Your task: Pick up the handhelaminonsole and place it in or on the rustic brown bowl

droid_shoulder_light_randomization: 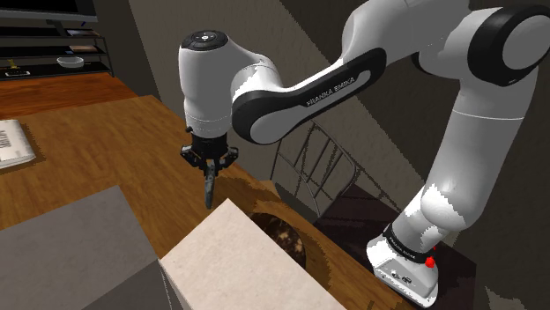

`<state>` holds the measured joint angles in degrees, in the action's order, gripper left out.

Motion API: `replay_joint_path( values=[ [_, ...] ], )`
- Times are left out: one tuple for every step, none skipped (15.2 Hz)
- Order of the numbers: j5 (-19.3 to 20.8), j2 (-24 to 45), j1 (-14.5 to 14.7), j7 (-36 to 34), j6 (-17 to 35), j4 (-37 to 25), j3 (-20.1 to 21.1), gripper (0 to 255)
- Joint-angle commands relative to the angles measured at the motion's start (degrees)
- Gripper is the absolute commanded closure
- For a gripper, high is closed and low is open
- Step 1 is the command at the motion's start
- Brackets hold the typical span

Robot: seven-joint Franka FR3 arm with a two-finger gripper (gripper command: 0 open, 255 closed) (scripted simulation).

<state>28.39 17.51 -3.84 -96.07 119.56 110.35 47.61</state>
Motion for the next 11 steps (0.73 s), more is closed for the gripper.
replay_joint_path(
  values=[
    [0.0,0.0,-0.1,0.0,-0.1,0.2,-0.1,255],
    [0.0,0.1,-0.1,0.0,-0.1,0.1,-0.1,255],
    [0.0,0.1,0.0,0.0,-0.1,0.1,-0.1,255],
    [-0.4,-0.3,-0.2,0.4,-0.7,-0.2,0.1,255],
    [-0.9,-0.7,-0.4,0.8,-1.2,-0.5,0.3,255],
    [-1.4,-1.1,-0.5,1.2,-1.7,-0.9,0.5,255],
    [-1.8,-1.5,-0.6,1.5,-2.3,-1.2,0.7,255],
    [-2.2,-1.9,-0.8,1.9,-2.9,-1.6,0.9,255],
    [-2.6,-2.3,-0.9,2.3,-3.4,-2.0,1.0,255],
    [-3.1,-2.6,-1.0,2.6,-4.0,-2.4,1.2,255],
    [-3.5,-3.0,-1.1,3.0,-4.6,-2.8,1.3,255]
  ],
)
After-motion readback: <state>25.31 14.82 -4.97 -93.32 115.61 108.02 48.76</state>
